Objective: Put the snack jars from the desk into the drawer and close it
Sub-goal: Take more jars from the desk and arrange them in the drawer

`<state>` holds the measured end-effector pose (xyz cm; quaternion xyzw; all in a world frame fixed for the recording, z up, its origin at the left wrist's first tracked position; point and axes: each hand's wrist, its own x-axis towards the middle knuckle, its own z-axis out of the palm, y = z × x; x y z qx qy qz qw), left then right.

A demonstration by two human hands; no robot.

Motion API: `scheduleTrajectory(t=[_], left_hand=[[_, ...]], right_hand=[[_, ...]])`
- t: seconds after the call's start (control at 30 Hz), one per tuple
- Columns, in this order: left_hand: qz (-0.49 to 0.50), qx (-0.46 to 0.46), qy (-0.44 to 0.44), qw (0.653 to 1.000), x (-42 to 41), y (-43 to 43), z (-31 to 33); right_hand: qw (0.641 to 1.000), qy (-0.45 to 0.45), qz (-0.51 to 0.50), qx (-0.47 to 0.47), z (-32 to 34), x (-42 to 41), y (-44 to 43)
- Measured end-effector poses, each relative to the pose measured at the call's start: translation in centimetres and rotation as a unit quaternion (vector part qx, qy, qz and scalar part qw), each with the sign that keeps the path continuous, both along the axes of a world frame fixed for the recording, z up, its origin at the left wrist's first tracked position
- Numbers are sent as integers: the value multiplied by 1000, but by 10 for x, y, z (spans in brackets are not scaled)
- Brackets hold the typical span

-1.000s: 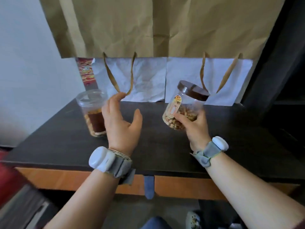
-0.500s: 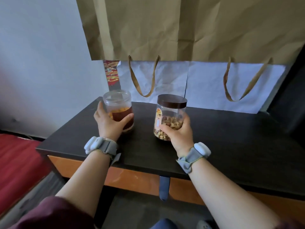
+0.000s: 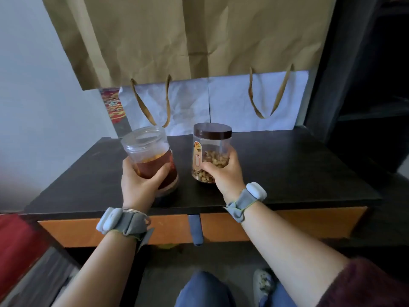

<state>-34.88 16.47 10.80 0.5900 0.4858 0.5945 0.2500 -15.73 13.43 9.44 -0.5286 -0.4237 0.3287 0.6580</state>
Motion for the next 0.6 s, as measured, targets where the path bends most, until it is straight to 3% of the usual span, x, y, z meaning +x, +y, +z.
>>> scheduleTrajectory(t=[0.17,0.33,0.47,0.6], left_hand=[[-146,62,19,987,82,-56,18],[-269,64,6,961,171,-107,18],[-363,55,3,930,228,-148,7],[-437,20,9,899,279,-189,-16]], right_hand=[[971,229,27,55,2,77,-79],[932,350,29,93,0,151,-155],[933,346,-21,98,-12,206,-222],[956,260,-97,92,-31,243,-286]])
